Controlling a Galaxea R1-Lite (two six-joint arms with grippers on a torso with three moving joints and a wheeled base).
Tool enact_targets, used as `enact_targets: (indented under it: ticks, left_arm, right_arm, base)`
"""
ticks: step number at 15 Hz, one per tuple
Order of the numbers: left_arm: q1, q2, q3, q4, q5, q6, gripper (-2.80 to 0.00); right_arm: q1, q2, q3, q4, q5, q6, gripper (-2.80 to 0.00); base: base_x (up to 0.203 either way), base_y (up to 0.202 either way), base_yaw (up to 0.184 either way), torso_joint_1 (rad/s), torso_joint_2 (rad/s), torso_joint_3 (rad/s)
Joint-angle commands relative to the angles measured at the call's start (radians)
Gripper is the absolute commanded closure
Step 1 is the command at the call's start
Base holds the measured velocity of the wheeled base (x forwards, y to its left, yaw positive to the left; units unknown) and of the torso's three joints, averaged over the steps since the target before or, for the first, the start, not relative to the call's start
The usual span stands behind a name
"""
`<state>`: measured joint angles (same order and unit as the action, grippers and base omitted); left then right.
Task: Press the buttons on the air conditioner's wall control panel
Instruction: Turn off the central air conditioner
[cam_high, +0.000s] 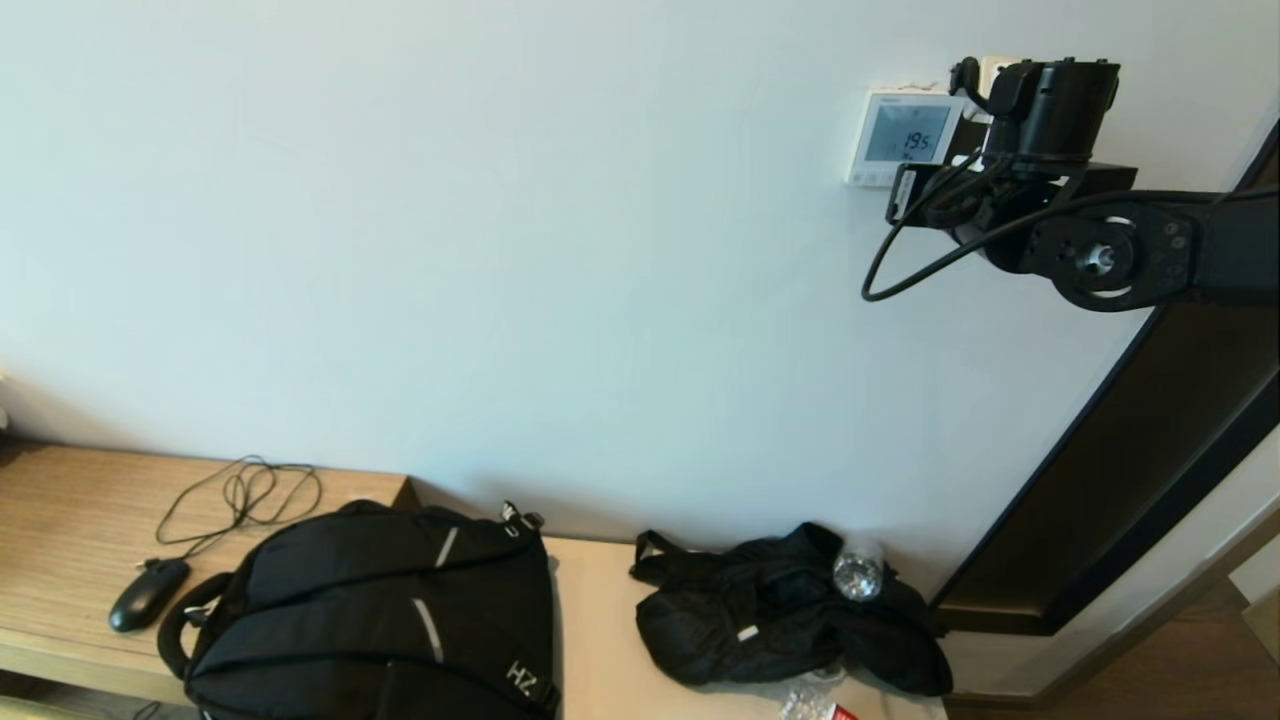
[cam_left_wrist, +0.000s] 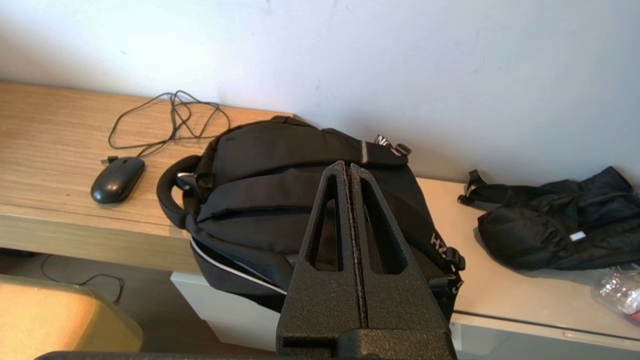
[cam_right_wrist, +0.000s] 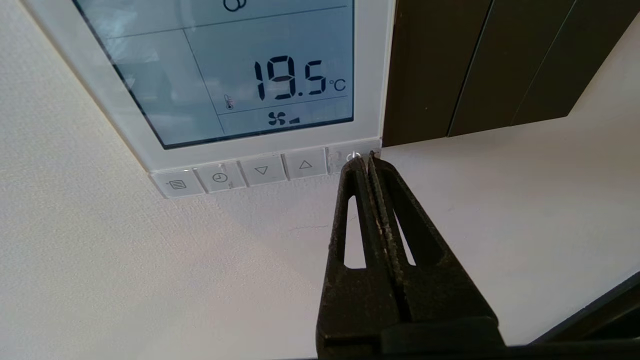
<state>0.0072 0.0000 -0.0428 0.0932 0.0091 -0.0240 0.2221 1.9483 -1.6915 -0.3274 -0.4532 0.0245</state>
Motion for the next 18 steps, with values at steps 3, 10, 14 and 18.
enact_targets:
  ticks: [3,10,14,18]
  left_arm:
    - [0.000,0.000,0.000,0.000,0.000,-0.001,0.00]
    - [0.000,0.000,0.000,0.000,0.000,-0.001,0.00]
    - [0.001,0.000,0.000,0.000,0.000,-0.001,0.00]
    - [0.002,0.000,0.000,0.000,0.000,-0.001,0.00]
  right_arm:
    - [-0.001,0.015,-0.005,-0.005,-0.002,0.000,0.00]
    - [0.003,-0.046,0.030,-0.004,-0.002,0.008,0.00]
    - [0.006,-0.197,0.132,-0.002,-0.003,0.004,0.00]
    - [-0.006,-0.403,0.317,0.003,-0.005,-0.003,0.00]
  base:
    - [0.000,0.000,0.000,0.000,0.00,0.000]
    - [0.000,0.000,0.000,0.000,0.00,0.000]
    - [0.000,0.000,0.000,0.000,0.00,0.000]
    - [0.000,0.000,0.000,0.000,0.00,0.000]
